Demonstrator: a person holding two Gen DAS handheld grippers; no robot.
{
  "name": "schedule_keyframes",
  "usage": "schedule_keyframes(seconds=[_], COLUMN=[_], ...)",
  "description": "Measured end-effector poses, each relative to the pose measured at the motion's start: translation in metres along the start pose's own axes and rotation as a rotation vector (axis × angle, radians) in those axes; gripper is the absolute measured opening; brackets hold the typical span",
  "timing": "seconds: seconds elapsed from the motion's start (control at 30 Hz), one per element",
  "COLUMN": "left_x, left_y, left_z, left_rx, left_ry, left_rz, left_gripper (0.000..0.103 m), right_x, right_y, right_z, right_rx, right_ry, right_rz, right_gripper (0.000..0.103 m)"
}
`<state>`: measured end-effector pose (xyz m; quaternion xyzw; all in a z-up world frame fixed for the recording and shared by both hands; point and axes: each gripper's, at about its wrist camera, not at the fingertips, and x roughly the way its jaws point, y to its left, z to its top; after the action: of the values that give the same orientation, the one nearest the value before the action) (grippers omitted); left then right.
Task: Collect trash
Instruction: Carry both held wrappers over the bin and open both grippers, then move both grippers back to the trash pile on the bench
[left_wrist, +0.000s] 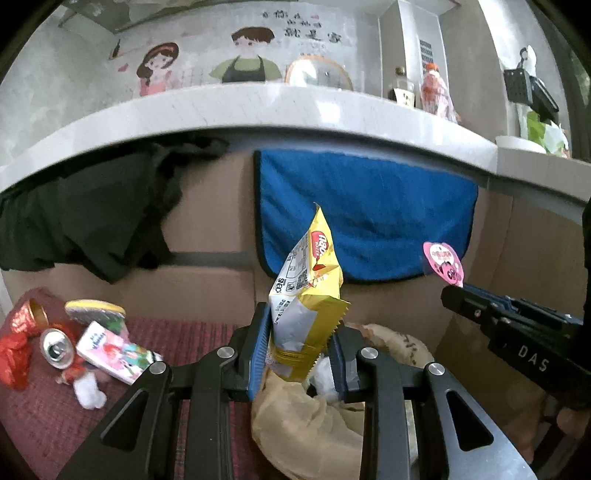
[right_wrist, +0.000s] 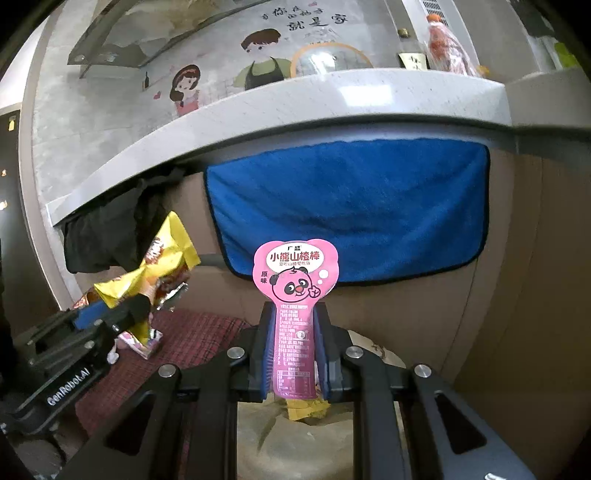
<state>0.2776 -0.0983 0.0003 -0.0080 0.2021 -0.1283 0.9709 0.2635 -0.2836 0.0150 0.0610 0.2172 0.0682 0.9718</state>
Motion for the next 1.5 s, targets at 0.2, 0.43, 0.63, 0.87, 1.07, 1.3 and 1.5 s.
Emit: schedule_keyframes(seconds=[0.2, 0.43, 0.63, 0.87, 1.07, 1.3, 1.5], left_x=[0.023, 0.047, 0.060, 0.063, 0.038, 0.002, -0.029], left_y=[-0.002, -0.001, 0.005, 0.030, 0.066, 0.116, 0.157], left_z=[-0.010, -0.016, -0.019, -0.016, -0.005, -0.002, -0.009], left_rx=[-0.007, -0.024, -0.058, -0.146, -0.216, -0.267, -0.247], left_ry=[0.051, 0.109, 0.142, 0.170, 0.132, 0.086, 0.073], left_rz=[-0.015, -0.035, -0.082, -0.187, -0.156, -0.070, 0.025], left_gripper=[0.031, 0.031, 0.032, 0.056, 0.056, 0.056, 0.056], right_x=[0.017, 0.041, 0.055, 0.067, 0.062, 0.047, 0.037], right_y=[-0.010, -0.018, -0.026, -0.028, -0.022, -0.005, 0.028], right_z=[-0.007, -0.020, -0.025, -0.032, -0.032, -0.020, -0.010], right_rx=[0.015, 0.032, 0.051, 0.051, 0.040, 0.015, -0.035], right_ry=[0.030, 0.083, 0.109, 0.144, 0.136, 0.105, 0.092], right_rz=[-0.004, -0.009, -0.005, -0.003, -0.016, -0.010, 0.017], right_gripper=[0.018, 0.018, 0.018, 0.033, 0.033, 0.033, 0.033])
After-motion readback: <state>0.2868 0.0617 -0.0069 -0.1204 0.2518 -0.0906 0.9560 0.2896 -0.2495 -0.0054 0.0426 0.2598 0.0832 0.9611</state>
